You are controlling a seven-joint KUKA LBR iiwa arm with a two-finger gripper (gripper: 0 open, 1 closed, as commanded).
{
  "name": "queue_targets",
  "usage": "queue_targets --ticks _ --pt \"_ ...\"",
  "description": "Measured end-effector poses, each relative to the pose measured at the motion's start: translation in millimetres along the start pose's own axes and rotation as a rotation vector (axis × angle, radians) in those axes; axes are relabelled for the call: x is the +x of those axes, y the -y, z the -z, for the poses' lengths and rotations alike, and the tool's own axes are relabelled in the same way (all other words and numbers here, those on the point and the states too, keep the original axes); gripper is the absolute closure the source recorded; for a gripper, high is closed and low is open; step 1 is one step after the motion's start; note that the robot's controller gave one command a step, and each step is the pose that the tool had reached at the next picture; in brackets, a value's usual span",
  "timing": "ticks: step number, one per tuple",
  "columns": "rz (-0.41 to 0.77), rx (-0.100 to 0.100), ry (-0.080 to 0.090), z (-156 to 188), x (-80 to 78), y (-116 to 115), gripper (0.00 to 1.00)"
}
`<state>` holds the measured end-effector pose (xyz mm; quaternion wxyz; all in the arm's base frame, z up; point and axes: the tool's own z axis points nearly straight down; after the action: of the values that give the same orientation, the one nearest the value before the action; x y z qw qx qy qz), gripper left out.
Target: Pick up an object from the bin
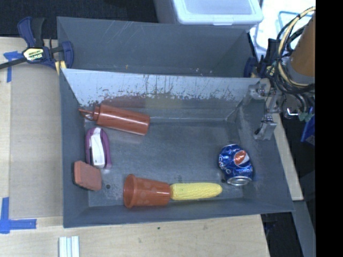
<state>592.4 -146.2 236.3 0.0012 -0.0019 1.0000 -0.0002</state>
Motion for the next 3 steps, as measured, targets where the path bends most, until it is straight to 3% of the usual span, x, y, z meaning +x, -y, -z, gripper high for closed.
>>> queue_targets --ticks 1,2,3 --pt "0.000 0.000 0.000 0 0.0 0 0.00" --pt "0.034 -0.002 -0.003 -66 12.5 -19 0.00" --pt "0.020 0.002 0.009 -63 25.9 -17 0.00"
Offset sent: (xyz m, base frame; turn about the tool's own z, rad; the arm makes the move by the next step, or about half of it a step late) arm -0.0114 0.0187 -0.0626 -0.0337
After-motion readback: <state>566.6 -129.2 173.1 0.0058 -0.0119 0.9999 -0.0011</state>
